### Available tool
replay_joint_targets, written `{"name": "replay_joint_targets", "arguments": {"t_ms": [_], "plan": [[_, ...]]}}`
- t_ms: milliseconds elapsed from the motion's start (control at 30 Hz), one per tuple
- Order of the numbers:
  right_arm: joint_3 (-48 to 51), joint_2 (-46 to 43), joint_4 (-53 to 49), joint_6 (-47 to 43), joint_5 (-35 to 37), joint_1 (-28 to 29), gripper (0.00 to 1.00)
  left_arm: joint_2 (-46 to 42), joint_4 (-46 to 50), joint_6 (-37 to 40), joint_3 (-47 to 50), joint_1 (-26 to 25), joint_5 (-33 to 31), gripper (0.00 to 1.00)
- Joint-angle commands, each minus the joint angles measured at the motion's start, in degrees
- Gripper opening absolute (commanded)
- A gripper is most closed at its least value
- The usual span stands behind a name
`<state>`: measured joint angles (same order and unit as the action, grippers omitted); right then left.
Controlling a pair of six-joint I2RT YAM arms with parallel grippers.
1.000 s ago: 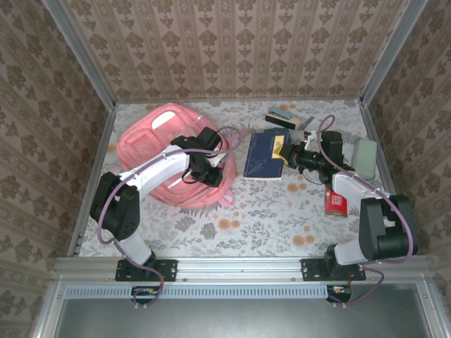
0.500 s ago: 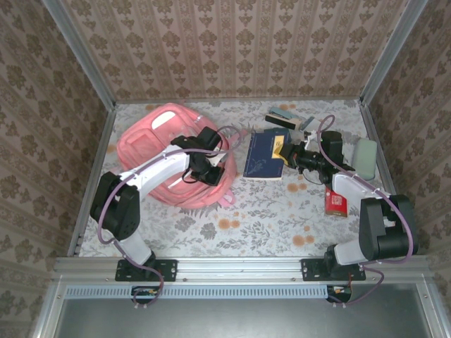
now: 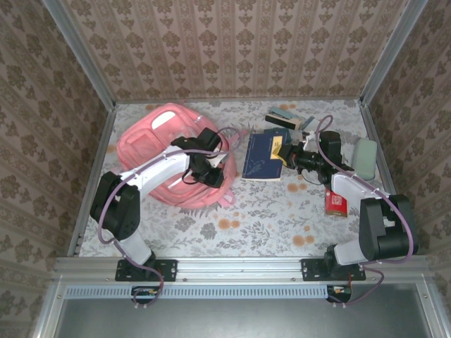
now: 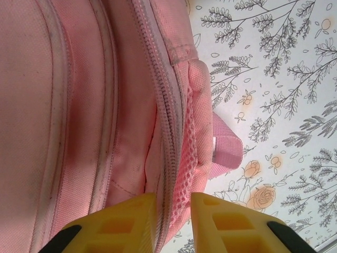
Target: Pack the student bag
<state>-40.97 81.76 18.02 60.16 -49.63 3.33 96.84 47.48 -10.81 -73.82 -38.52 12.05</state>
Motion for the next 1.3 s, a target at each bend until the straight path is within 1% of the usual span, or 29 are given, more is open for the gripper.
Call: {"name": "replay_joint_targets", "arguments": {"t_ms": [0,67,133,333,367,400,433,600,733,900,1033,1167,1267], "plan": [[-0.8,0.1,2.2,0.0,0.3,0.4,0.00,1.0,0.3,0.3,1.2,0.6,0.4,0.20],[-0.9,0.1,2.2,0.0,0.3,0.4,0.00,0.8,0.2,0.1,1.5,0.8,0.5,0.15],[-0.9,0.2,2.2,0.1,0.3,0.4,0.00,0.3,0.0,0.0,1.7,0.9,0.6,0.12],[-1.0,0.5,2.3,0.1,0.3,0.6,0.00,-0.7,0.2,-0.2,0.5,1.5,1.3,0.11],[-1.0,0.5,2.4,0.1,0.3,0.6,0.00,-0.8,0.3,-0.2,0.4,1.5,1.4,0.08],[-1.0,0.5,2.4,0.1,0.4,0.6,0.00,-1.0,0.4,-0.3,0.2,1.7,1.4,0.02],[-0.9,0.5,2.4,0.1,0.4,0.8,0.00,-1.3,0.4,-0.4,0.1,1.9,1.4,0.00],[-0.9,0.6,2.5,0.1,1.1,2.4,0.00,-4.5,0.4,-1.1,-1.2,3.3,1.7,0.00],[-1.2,1.5,3.4,0.8,2.4,5.5,0.00,-6.8,1.7,-1.4,-3.9,4.5,1.3,0.00],[-2.0,4.0,7.9,4.4,4.4,10.5,0.00,-9.1,3.3,-2.4,-8.1,5.8,-0.4,0.00],[-3.2,7.7,12.6,7.8,7.2,15.7,0.00,-11.9,2.4,-4.6,-11.3,7.6,-1.2,0.00],[-3.9,11.6,18.4,11.8,10.0,18.8,0.00,-13.5,1.3,-7.1,-15.7,9.6,-0.9,0.00],[-6.0,14.4,20.2,13.2,12.1,21.0,0.00,-14.0,0.0,-8.8,-18.7,10.4,-0.3,0.00]]}}
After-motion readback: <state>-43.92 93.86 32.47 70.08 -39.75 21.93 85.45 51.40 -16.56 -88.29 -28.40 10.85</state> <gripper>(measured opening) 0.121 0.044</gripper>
